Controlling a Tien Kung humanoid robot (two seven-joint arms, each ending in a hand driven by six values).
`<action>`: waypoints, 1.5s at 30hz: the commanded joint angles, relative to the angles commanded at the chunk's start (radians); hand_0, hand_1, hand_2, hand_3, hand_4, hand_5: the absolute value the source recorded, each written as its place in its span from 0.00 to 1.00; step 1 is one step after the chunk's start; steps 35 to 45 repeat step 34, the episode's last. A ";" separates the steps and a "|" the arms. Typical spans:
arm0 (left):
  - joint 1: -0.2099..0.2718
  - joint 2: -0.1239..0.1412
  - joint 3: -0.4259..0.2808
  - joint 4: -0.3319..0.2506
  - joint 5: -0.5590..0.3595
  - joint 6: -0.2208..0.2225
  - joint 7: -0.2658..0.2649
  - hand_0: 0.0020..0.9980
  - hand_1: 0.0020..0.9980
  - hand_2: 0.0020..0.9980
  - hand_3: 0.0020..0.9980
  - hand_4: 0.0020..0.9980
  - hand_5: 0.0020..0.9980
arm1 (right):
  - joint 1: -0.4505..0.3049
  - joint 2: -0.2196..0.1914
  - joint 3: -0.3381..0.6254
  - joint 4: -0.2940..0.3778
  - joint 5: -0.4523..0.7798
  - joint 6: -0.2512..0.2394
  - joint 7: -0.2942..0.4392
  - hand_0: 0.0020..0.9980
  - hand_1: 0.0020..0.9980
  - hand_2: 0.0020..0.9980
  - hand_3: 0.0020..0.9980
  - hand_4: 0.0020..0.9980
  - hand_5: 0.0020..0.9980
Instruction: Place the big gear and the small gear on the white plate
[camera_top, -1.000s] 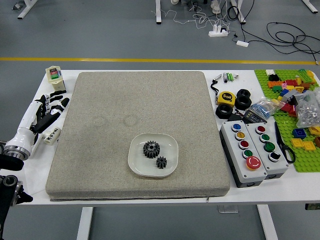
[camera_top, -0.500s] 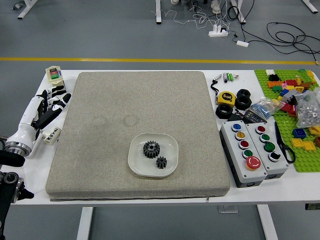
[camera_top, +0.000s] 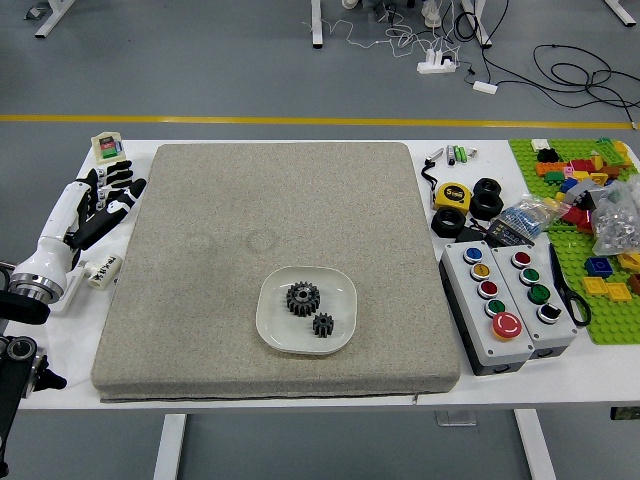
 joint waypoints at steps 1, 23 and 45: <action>0.001 0.000 0.000 0.000 0.001 0.000 0.000 0.74 0.72 0.85 0.85 0.85 0.74 | -0.001 0.000 -0.002 0.000 0.002 0.000 0.000 0.60 0.61 0.70 0.56 0.76 0.71; 0.018 -0.009 0.002 0.006 0.009 0.007 0.000 0.73 0.72 0.85 0.85 0.85 0.74 | -0.016 0.007 0.011 0.000 0.008 -0.003 0.004 0.60 0.61 0.70 0.56 0.76 0.70; 0.015 -0.010 0.000 0.005 0.005 0.019 -0.005 0.73 0.72 0.85 0.84 0.85 0.74 | -0.017 0.006 0.020 0.000 0.004 0.002 0.007 0.60 0.61 0.70 0.56 0.76 0.70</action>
